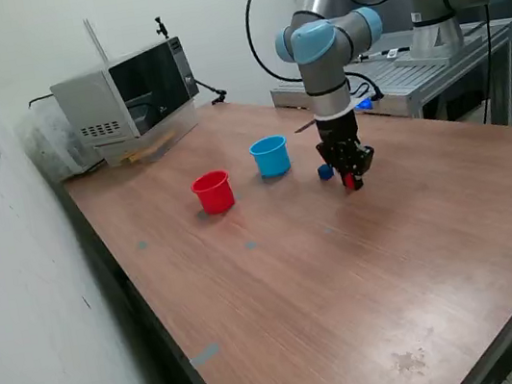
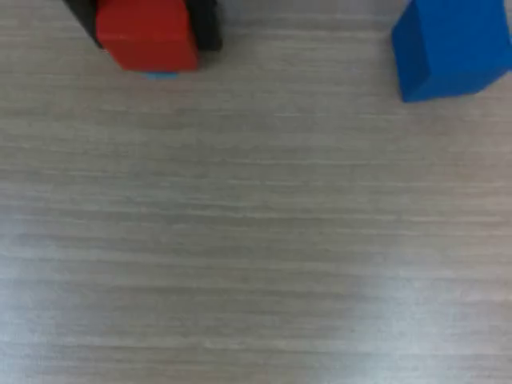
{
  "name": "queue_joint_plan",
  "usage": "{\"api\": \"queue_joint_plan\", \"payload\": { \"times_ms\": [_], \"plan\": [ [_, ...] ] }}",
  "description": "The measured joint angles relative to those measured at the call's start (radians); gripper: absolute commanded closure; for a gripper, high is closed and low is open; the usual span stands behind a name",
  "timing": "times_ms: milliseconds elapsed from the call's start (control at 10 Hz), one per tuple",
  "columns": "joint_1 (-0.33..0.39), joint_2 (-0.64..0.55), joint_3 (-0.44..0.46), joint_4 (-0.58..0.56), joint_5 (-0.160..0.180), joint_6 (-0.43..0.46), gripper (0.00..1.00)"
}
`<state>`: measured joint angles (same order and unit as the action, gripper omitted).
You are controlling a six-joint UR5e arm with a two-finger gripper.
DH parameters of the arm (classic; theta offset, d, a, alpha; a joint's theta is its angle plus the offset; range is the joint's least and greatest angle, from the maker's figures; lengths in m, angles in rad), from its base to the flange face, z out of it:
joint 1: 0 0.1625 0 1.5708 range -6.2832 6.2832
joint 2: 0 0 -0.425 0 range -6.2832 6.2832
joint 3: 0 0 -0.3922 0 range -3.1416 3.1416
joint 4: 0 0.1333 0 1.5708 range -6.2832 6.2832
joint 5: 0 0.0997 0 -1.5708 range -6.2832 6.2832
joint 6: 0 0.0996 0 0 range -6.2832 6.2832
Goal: Place red objects in the red bin, and blue objects in the blue bin.
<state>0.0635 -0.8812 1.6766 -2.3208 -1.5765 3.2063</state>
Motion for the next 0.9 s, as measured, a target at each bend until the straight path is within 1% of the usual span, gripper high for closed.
{"api": "queue_joint_plan", "payload": {
  "times_ms": [200, 500, 600, 900],
  "plan": [
    [0.000, -0.018, 0.006, -0.001, 0.000, 0.000, 1.00],
    [0.000, -0.080, 0.002, 0.003, -0.005, -0.003, 1.00],
    [0.000, -0.099, -0.011, 0.006, -0.012, -0.003, 1.00],
    [-0.023, -0.121, -0.103, 0.016, -0.060, -0.005, 1.00]
  ]
}}
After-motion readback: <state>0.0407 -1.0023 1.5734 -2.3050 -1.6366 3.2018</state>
